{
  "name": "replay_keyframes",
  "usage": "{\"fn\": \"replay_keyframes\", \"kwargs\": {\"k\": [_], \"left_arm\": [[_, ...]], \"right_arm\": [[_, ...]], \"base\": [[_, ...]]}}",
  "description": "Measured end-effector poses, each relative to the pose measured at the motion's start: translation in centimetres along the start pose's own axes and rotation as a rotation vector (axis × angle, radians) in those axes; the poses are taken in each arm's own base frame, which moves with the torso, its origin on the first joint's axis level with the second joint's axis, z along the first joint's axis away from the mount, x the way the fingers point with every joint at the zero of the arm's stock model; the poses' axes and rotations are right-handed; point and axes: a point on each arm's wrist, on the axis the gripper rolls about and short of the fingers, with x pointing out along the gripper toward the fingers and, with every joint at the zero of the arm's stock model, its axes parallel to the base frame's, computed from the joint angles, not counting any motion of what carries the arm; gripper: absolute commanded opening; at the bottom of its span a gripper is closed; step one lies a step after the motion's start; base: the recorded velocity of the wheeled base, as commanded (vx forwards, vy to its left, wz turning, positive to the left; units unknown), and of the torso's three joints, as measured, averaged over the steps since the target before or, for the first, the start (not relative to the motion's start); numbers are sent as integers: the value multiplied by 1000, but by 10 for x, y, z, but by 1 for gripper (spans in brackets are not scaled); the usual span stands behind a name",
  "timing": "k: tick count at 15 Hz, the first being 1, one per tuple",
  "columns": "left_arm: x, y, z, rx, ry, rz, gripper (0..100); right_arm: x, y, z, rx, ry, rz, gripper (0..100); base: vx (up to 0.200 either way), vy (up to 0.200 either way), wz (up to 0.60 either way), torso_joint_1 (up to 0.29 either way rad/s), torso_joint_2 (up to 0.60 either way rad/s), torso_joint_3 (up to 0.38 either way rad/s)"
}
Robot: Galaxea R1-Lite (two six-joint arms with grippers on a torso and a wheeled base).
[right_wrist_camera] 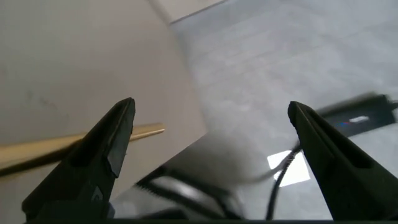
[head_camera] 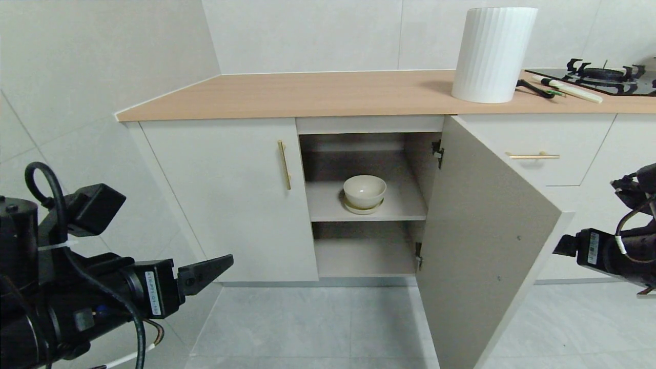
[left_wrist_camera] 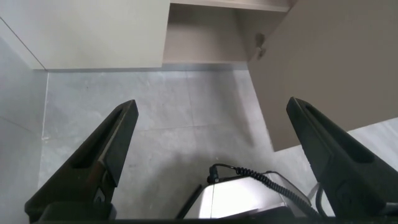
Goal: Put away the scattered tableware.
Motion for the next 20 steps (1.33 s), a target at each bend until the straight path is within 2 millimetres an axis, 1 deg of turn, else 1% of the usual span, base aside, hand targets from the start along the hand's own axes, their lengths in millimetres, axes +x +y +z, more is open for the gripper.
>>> {"fn": "replay_keyframes", "kwargs": {"k": [3, 5, 9, 13, 15, 18, 20], "left_arm": [[-1, 0, 1, 0, -4, 0, 100], [-1, 0, 1, -1, -6, -1, 100], [-2, -1, 3, -1, -18, -5, 100], [-5, -1, 5, -3, -32, -8, 100], [-5, -1, 5, -3, -32, -9, 100], [-5, -1, 5, -3, -33, -8, 100], [-5, -1, 6, -3, -35, -5, 100]], "right_arm": [[-3, 21, -11, -37, 23, 73, 100], [-4, 40, -12, -68, -12, 159, 100], [15, 70, -19, -123, -19, 239, 100], [34, 102, -10, -187, -8, 337, 100], [42, 115, -4, -197, -2, 375, 100], [53, 132, 1, -213, 27, 452, 100], [59, 137, 0, -214, 63, 493, 100]], "base": [[0, 0, 0, 0, 0, 0], [0, 0, 0, 0, 0, 0], [0, 0, 0, 0, 0, 0], [0, 0, 0, 0, 0, 0], [0, 0, 0, 0, 0, 0], [0, 0, 0, 0, 0, 0], [0, 0, 0, 0, 0, 0]]}}
